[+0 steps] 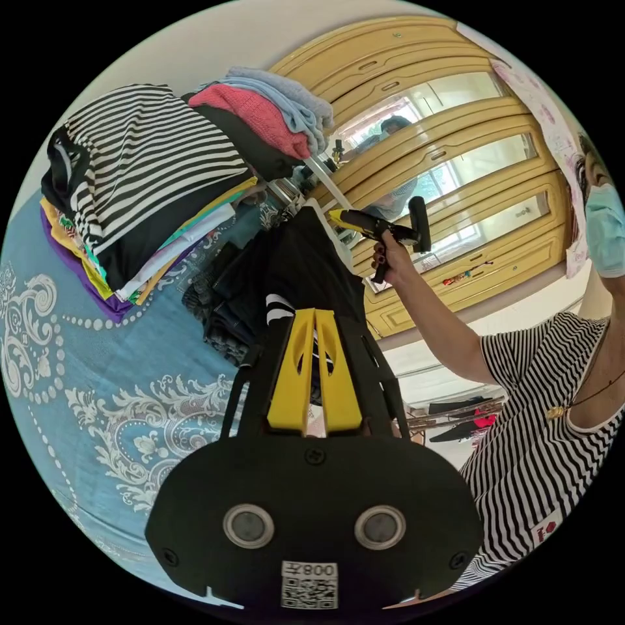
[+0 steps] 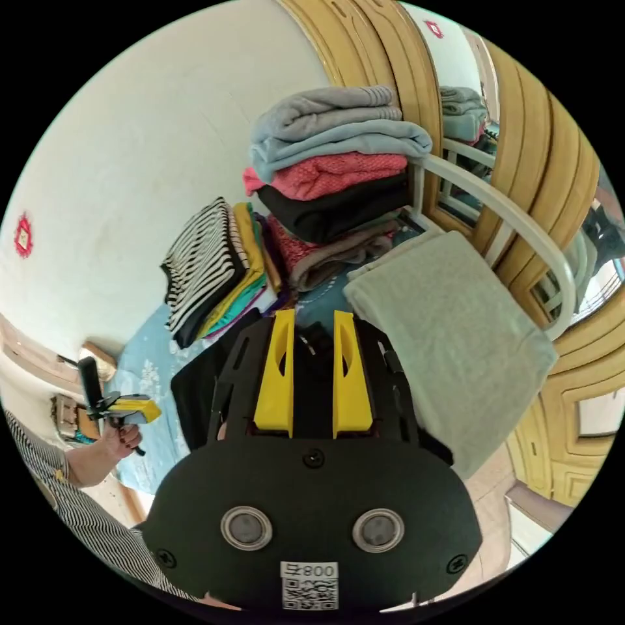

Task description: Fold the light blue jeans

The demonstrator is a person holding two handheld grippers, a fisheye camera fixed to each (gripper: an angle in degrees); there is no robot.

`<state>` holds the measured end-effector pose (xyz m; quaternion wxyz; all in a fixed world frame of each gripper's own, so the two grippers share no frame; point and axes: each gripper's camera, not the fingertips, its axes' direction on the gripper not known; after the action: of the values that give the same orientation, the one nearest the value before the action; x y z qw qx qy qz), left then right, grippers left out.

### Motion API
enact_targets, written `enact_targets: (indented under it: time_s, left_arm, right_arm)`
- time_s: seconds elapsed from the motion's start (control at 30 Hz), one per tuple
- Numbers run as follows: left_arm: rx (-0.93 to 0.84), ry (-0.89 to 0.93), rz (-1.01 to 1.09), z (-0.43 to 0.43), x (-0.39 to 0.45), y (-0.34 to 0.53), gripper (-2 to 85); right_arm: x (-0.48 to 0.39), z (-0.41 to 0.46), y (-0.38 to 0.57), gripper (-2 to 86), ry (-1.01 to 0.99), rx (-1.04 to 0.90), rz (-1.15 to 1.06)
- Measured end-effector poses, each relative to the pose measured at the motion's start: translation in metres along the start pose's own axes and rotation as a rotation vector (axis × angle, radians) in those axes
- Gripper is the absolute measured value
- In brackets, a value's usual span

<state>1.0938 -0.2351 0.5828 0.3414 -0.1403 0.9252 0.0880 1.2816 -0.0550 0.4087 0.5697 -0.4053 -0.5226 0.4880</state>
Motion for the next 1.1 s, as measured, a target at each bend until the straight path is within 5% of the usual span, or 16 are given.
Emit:
enact_targets:
  time_s: [0.37, 0.8, 1.1]
  left_arm:
    - [-0.002, 0.060, -0.159, 0.053, 0.061, -0.025, 0.1]
    - [0.042, 0.126, -0.182, 0.096, 0.212, -0.080, 0.1]
    - [0.137, 0.147, -0.088, 0.106, 0.366, -0.126, 0.6]
  right_arm:
    - [-0.052, 0.137, 0.035, 7.5, 0.409, -0.202, -0.129]
    - [0.016, 0.000, 0.163, 2.9, -0.080, 0.288, 0.281]
    - [-0.081, -0.122, 0.244, 2.6, -0.448, 0.670, 0.020]
